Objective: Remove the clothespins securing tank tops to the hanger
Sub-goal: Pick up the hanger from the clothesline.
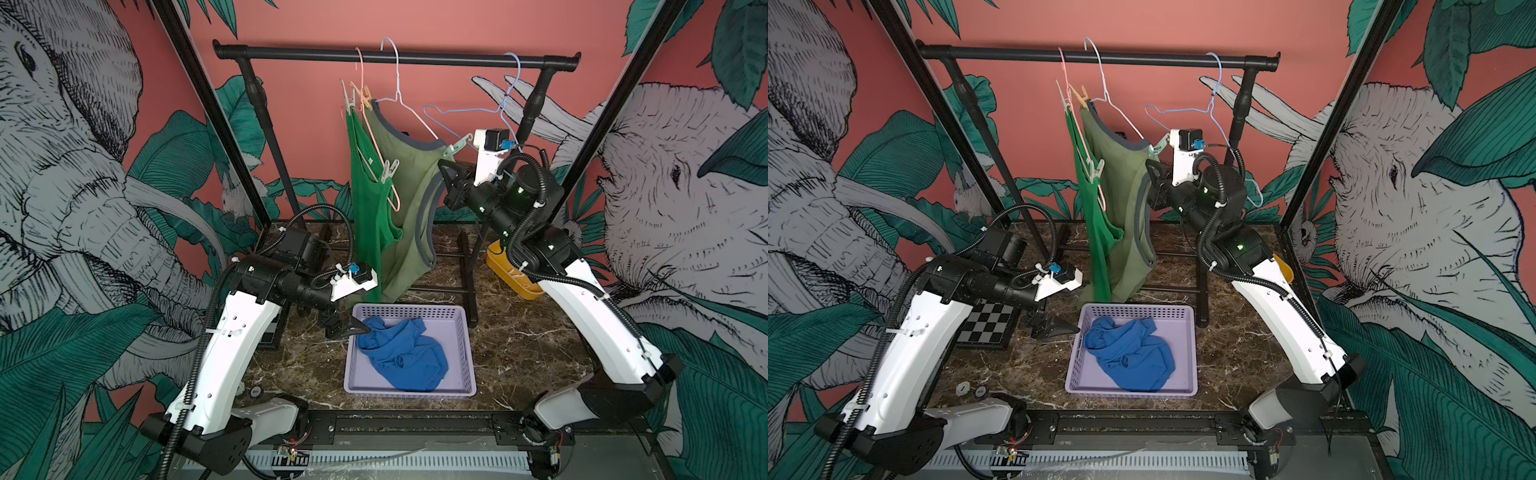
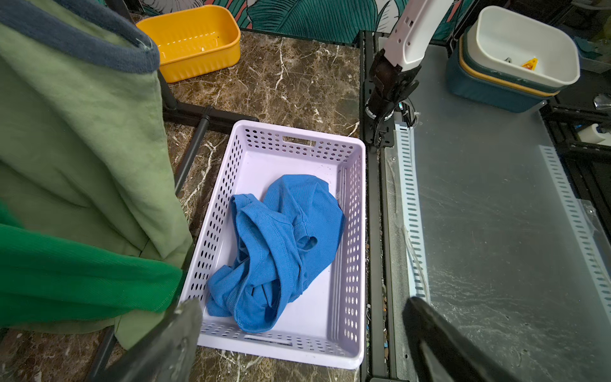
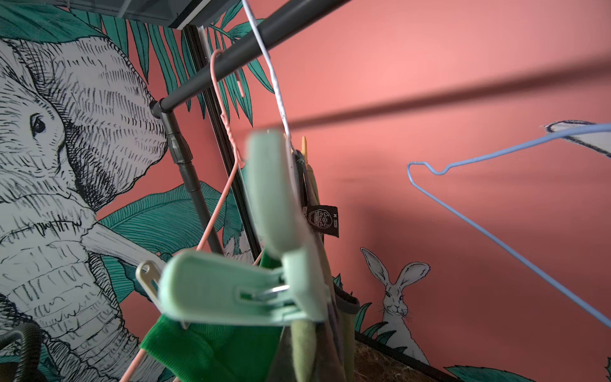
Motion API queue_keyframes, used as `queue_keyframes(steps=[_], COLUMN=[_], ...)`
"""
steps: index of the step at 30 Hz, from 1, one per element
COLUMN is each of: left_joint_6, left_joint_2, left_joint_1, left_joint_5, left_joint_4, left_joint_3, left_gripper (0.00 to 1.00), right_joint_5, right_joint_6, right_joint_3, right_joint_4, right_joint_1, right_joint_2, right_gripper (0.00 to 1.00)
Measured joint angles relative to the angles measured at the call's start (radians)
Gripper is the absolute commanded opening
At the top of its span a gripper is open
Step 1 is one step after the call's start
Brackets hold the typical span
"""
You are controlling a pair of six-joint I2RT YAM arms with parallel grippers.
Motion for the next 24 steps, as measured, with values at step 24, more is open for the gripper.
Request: queue_keyframes(steps=[24], left_joint_6=[-0.011], left_joint_2=[0.011], left_joint_1=[-0.001], left_joint_5=[-0.003], left_joint_4=[0.000], left_joint_3=[0.014], left_gripper=[0.97], right_joint_5=[0.004], right_joint_6=[0.002], right_joint_3=[-0.023], right_joint_4=[0.137], right_joint_1=[-0.008], right_joint_2=[-0.012], right_gripper=[0.00])
